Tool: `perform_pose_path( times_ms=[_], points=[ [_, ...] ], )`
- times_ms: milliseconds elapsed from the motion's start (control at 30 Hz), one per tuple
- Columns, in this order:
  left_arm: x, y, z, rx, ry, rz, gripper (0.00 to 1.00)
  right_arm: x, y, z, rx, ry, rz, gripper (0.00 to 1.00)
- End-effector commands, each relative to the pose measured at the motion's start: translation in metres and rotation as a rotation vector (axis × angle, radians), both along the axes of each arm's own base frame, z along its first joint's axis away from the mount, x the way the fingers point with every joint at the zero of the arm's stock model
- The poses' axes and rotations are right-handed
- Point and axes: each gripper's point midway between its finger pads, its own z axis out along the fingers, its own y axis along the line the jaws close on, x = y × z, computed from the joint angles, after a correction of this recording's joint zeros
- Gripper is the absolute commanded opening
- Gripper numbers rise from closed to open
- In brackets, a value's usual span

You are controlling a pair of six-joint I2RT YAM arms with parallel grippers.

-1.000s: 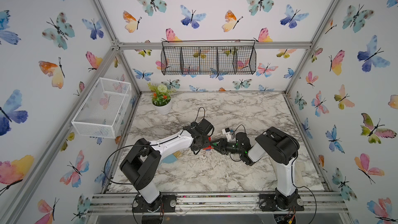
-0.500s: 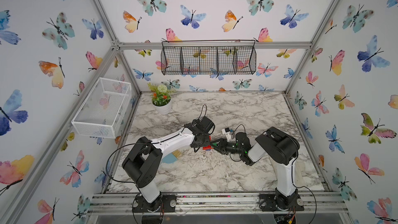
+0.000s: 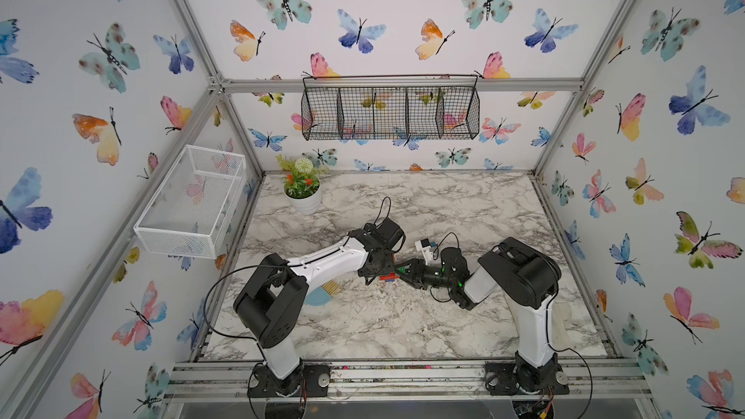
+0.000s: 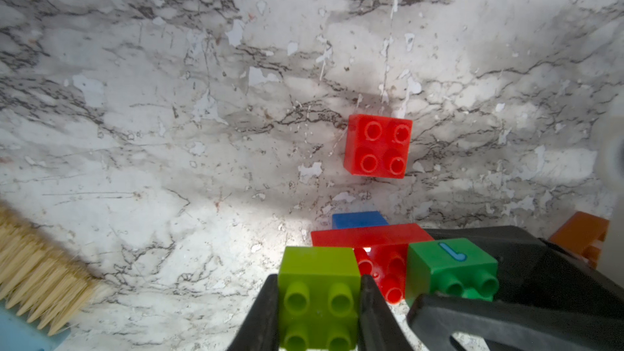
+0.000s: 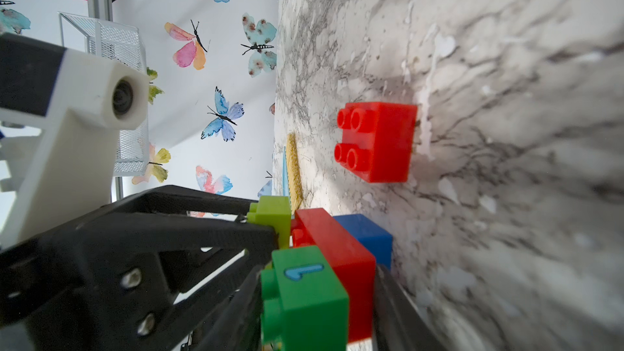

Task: Assemble the letter v with lego
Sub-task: Assemble the lego brick with the lego brick.

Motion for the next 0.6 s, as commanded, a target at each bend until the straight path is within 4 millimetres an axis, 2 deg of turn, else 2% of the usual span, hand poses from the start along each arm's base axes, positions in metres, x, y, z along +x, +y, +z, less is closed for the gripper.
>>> perform_pose_path(
  times_ms=[0, 333, 567],
  points=[
    [-0.0043, 0.0056, -0.0091, 0.05, 0.022, -0.005, 0.21, -0.0037, -0.006, -0.0222, -0.077, 0.044, -0.019, 0.37],
    [-0.0098, 0.0056, -0.0147, 0.106, 0.005, -0.033, 0.19, -0.0031, -0.0059, -0.0233, -0.083, 0.046, -0.019, 0.37],
    [-0.0134, 0.0133, -0.0176, 0.131, -0.011, -0.026, 0.18, -0.0031, -0.0066, -0.0252, -0.093, 0.049, -0.02, 0.37]
  ],
)
